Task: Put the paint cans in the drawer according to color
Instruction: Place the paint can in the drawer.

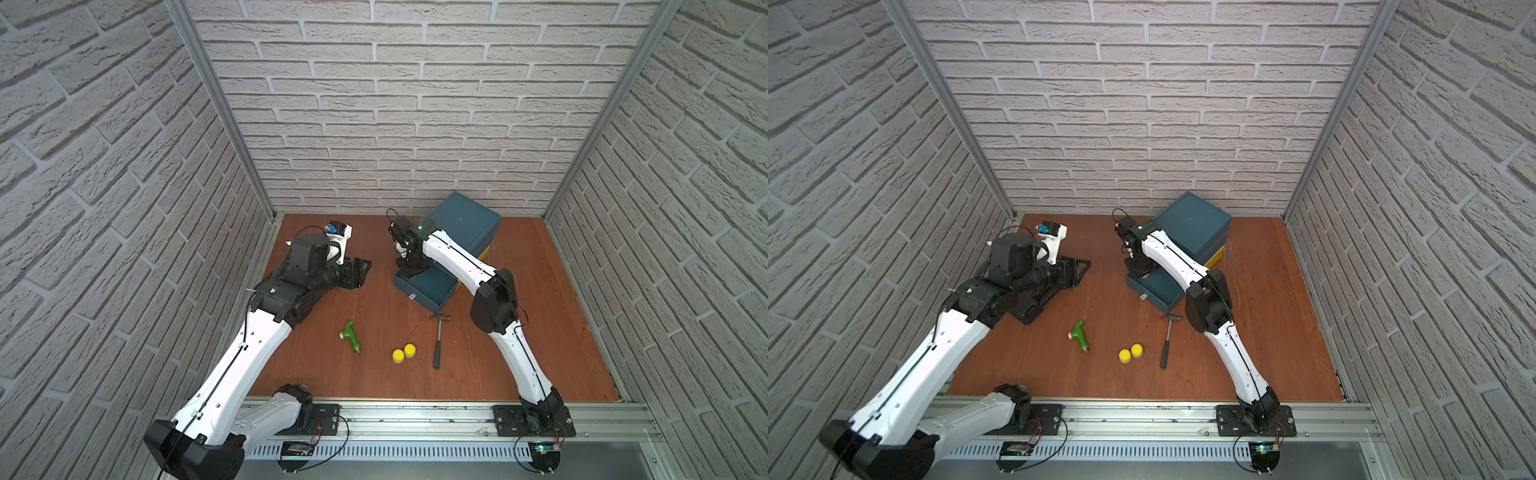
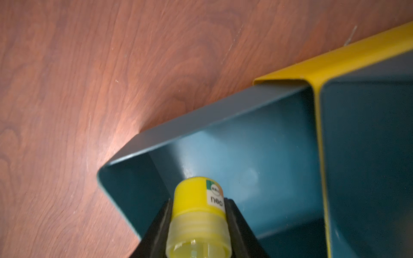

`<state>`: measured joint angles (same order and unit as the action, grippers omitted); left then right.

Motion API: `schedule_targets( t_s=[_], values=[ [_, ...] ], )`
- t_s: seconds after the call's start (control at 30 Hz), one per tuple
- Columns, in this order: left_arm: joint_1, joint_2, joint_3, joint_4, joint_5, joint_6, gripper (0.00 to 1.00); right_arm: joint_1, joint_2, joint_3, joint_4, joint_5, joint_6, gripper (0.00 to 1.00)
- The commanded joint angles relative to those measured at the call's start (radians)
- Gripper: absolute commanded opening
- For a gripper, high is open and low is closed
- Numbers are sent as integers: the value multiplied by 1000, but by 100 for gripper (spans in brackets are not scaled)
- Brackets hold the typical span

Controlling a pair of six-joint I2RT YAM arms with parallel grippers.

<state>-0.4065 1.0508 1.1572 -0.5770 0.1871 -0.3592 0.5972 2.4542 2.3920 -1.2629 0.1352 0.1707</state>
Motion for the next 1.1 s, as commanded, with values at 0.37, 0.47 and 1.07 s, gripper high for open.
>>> schedule_targets(
  t_s=[0.37, 0.47, 1.07],
  values=[
    [-5, 0, 41, -26, 6, 5, 69, -4, 69, -8, 108, -33, -51, 21],
    [-5, 5, 48, -27, 3, 2, 69, -5, 76, -9, 112, -41, -50, 27],
    [-5, 24, 64, 4, -18, -27, 70, 16, -131, -35, 84, -27, -7, 54]
  ],
)
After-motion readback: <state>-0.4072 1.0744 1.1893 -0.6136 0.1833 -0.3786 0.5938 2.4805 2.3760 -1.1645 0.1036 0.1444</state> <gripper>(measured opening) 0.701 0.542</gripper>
